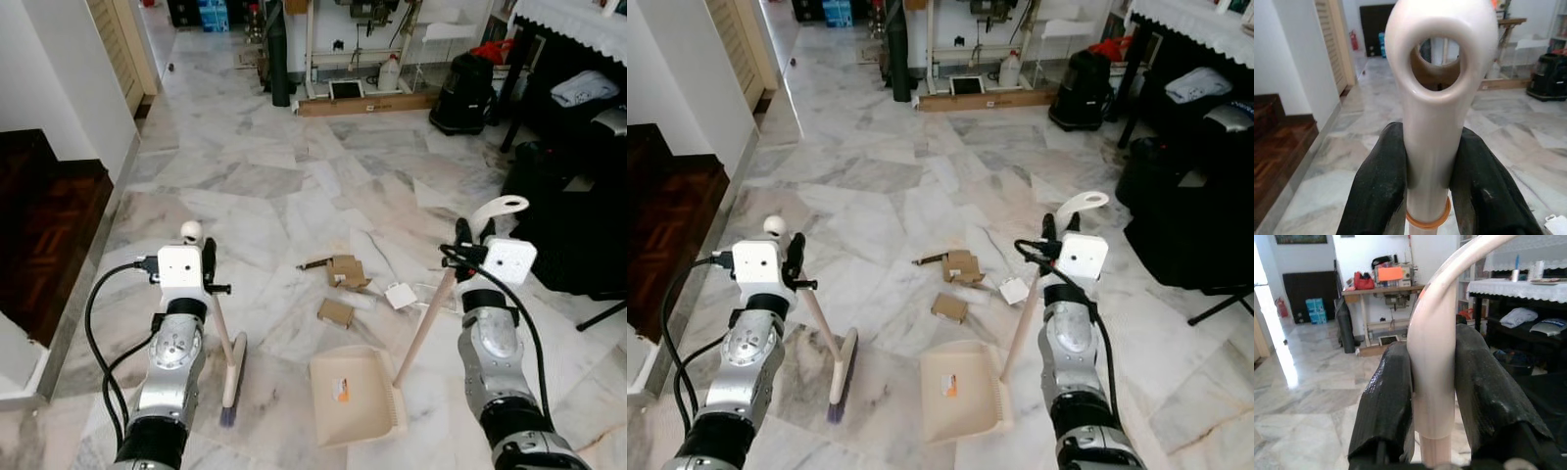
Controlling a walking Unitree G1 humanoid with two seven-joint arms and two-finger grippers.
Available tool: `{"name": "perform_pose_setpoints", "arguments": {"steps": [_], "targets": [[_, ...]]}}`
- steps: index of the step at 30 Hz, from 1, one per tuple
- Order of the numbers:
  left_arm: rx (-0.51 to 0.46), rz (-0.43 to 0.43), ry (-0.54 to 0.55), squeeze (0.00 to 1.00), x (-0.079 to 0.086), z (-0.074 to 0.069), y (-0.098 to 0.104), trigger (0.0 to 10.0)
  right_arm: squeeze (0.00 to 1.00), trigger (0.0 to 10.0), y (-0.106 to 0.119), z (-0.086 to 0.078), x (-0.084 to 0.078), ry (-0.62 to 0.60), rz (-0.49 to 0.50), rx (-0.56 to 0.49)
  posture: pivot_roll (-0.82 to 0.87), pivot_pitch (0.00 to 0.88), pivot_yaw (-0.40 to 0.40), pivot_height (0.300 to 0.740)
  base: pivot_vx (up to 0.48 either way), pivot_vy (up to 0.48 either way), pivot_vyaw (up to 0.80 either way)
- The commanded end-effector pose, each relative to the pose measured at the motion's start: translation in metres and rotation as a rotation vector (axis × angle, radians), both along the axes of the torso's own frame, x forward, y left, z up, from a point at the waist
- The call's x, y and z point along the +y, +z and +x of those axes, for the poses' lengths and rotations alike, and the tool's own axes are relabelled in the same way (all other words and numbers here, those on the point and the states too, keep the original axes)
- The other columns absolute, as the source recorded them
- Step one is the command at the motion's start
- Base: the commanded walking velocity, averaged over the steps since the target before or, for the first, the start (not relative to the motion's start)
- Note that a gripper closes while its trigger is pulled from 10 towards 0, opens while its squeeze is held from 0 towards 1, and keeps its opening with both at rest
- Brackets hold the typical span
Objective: Sweep floor
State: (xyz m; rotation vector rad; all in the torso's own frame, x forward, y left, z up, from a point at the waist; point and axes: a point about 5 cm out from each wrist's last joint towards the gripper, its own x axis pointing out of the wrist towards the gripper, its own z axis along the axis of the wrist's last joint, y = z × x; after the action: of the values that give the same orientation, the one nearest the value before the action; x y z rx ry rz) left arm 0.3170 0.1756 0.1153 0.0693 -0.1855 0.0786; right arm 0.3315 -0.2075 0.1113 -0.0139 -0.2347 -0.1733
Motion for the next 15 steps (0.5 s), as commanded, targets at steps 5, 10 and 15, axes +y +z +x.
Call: {"name": "perform_pose_setpoints", "arguments": {"steps": [5, 10, 15], "targets": [[-0.038, 0.000, 0.005, 0.00, 0.0027, 0.0008, 0.0078, 10.0, 0.00, 10.0, 0.0083, 0.0045, 0.0049, 0.012, -0.010, -0.032, 0.02, 0.021, 0.038, 0.740, 0.280, 0.000, 0.00], [-0.045, -0.002, -0.003, 0.00, 0.0007, 0.0032, 0.0104, 10.0, 0.00, 10.0, 0.0083, 0.0054, 0.0050, 0.011, -0.009, -0.030, 0.02, 0.016, 0.042, 0.740, 0.284, 0.000, 0.00], [-0.044, -0.002, -0.007, 0.00, 0.0005, 0.0040, 0.0105, 10.0, 0.00, 10.0, 0.0091, 0.0058, 0.0042, 0.006, -0.008, -0.033, 0.02, 0.007, 0.045, 0.740, 0.283, 0.000, 0.00]]}}
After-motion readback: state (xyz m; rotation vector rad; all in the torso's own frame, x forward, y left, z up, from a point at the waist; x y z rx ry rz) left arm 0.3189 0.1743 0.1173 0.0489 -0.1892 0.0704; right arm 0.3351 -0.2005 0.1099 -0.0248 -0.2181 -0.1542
